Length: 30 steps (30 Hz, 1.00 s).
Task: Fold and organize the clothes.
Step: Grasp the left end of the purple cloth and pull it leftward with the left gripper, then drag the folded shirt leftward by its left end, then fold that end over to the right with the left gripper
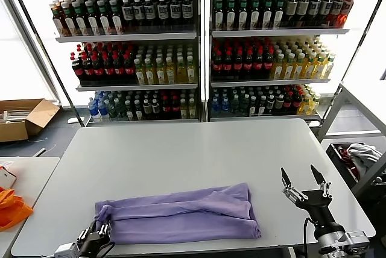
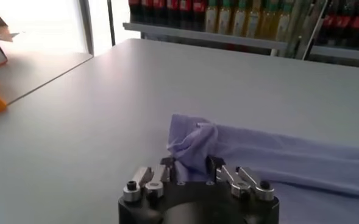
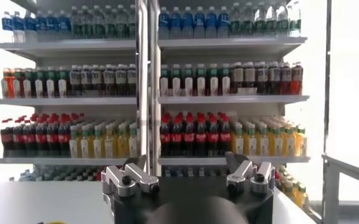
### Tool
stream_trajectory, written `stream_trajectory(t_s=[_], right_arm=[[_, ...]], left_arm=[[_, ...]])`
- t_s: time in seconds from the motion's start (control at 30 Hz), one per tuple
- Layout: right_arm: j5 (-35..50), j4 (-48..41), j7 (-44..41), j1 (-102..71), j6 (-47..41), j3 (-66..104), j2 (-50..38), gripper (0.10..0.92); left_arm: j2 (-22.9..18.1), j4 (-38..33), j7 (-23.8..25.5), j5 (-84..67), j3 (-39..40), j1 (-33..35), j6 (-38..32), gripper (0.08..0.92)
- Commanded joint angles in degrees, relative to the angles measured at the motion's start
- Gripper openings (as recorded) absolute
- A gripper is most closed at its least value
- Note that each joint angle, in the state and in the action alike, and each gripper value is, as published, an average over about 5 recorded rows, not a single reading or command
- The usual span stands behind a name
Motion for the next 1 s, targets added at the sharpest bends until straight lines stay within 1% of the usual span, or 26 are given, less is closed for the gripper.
stream_trajectory(t_s=[0.03, 0.13, 0.2, 0.27, 0.33, 0.43, 0.53, 0.67, 0.73, 0.83, 0.9, 1.0], right_arm=[[2.0, 0.8, 0.3, 0.2, -0.4, 0.1, 0.3, 0.823], [2.1, 0.7, 0.4, 0.4, -0.6, 0.0, 0.2, 0.823], [2.1, 0.6, 0.4, 0.5, -0.6, 0.0, -0.2, 0.823], [2.2, 0.5, 0.4, 0.6, -0.5, 0.3, -0.7, 0.823], [2.4, 0.5, 0.5, 0.6, -0.5, 0.6, -1.1, 0.823], [2.5, 0.5, 0.5, 0.6, -0.4, 0.8, -1.4, 0.823], [2.5, 0.3, 0.4, 0.6, -0.4, 0.6, -1.5, 0.823], [2.4, 0.1, 0.4, 0.9, -0.4, 0.1, -1.5, 0.823], [2.3, 0.1, 0.4, 1.1, -0.4, -0.1, -1.5, 0.823], [2.1, 0.2, 0.4, 1.2, -0.5, -0.6, -1.5, 0.823], [1.9, 0.4, 0.4, 1.3, -0.6, -0.8, -1.4, 0.823], [1.7, 0.9, 0.4, 1.0, -0.7, -1.1, -1.3, 0.823]], left_arm=[[-1.2, 0.3, -2.5, 0.8, 1.5, -0.5, -1.0, 0.317], [-0.6, 0.3, -2.5, 0.1, 0.3, -1.7, -1.4, 0.231], [0.4, 0.4, -2.6, -1.2, -1.6, -3.0, -1.5, 0.179], [2.4, 0.7, -3.1, -3.6, -4.7, -4.6, -1.6, 0.126], [4.7, 1.7, -3.9, -6.2, -8.7, -6.5, -1.6, 0.097], [9.1, 4.5, -4.6, -10.6, -16.2, -9.2, -1.6, 0.089], [14.1, 8.1, -3.3, -13.7, -23.2, -11.0, -1.4, 0.089], [20.2, 11.7, 2.2, -14.6, -30.5, -11.3, -1.8, 0.089], [22.0, 11.8, 4.7, -15.0, -32.4, -10.8, -2.2, 0.089], [22.8, 9.2, 6.1, -15.9, -32.3, -9.9, -2.5, 0.089], [21.8, 5.0, 5.9, -16.3, -30.3, -9.4, -2.3, 0.089], [19.1, -2.4, 4.7, -16.3, -25.0, -9.3, -1.7, 0.089]])
